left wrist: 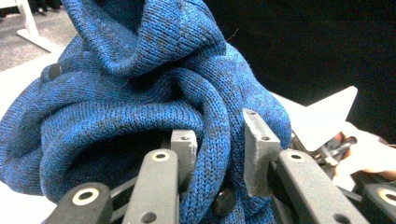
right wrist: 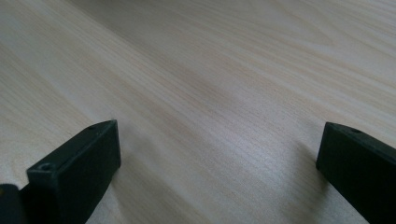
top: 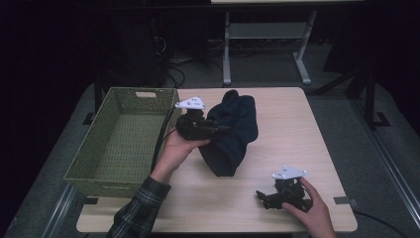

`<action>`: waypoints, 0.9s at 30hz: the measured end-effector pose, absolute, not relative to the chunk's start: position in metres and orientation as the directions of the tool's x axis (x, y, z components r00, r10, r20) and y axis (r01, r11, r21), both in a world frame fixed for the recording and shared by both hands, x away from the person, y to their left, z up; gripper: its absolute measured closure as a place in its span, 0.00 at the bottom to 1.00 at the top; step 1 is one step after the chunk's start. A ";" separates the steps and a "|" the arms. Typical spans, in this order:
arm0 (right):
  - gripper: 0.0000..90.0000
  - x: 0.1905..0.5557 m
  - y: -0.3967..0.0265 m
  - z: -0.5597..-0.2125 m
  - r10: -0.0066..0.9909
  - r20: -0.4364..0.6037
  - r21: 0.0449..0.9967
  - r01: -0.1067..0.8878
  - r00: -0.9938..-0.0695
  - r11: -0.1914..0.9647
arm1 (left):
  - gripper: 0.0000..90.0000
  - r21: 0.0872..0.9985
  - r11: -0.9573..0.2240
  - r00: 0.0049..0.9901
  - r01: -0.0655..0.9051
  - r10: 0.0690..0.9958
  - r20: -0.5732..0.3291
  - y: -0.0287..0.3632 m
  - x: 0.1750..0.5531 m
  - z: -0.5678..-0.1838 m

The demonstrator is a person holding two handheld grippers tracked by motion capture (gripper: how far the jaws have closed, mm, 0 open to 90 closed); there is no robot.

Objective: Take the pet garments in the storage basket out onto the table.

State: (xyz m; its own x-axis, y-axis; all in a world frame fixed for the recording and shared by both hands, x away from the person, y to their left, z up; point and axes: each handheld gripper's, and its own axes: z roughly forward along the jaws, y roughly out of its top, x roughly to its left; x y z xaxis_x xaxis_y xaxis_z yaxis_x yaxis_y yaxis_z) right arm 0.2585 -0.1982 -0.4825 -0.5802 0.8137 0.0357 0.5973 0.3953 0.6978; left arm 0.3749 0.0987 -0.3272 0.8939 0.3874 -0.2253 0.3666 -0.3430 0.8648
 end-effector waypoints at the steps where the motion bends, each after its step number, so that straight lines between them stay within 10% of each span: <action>1: 0.00 0.258 -0.198 -0.482 0.814 0.036 0.698 0.598 -0.580 0.395 | 0.77 0.861 -0.356 0.895 0.365 0.389 -0.219 0.095 0.376 -0.331; 27: 0.00 0.258 -0.198 -0.483 0.812 0.037 0.698 0.596 -0.583 0.396 | 0.77 0.742 -0.505 0.874 0.441 0.429 -0.228 0.023 0.405 -0.425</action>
State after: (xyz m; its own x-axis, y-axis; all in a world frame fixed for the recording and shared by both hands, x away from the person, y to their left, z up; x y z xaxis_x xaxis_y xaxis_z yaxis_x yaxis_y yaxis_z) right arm 0.2583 -0.1980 -0.4826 -0.5825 0.8120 0.0368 0.5962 0.3961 0.6983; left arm 0.4046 0.0234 -0.4246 0.8740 0.4292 -0.2277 0.4412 -0.5047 0.7420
